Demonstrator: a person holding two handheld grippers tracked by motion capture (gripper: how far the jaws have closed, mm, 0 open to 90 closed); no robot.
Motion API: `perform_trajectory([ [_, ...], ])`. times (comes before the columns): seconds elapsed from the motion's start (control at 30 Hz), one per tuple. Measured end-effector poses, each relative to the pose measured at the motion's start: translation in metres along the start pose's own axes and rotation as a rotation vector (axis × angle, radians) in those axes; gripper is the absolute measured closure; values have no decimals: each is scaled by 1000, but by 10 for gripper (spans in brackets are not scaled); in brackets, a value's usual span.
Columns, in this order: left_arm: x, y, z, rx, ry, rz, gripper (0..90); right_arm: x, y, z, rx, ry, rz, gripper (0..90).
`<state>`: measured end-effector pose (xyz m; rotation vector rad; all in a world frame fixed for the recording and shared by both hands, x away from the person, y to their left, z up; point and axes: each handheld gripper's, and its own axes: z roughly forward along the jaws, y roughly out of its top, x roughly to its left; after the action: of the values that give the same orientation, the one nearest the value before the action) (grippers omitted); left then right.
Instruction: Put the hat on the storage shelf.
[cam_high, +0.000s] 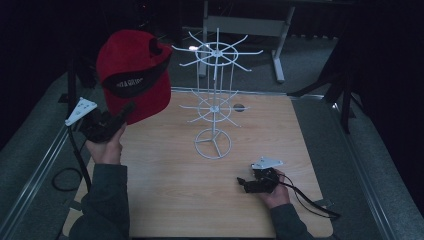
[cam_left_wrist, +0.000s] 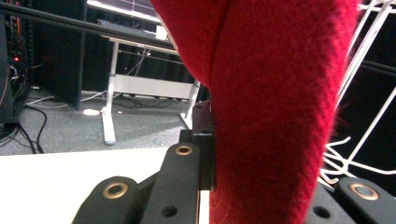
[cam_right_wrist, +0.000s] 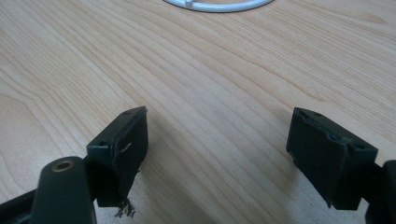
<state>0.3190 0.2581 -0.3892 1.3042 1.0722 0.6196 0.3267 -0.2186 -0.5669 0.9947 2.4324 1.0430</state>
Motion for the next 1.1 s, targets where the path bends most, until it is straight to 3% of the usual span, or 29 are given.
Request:
perform_trajectory([
  [1.1,-5,11,2,-30,-13,-2,845,0,0,0,0,0,-1,205],
])
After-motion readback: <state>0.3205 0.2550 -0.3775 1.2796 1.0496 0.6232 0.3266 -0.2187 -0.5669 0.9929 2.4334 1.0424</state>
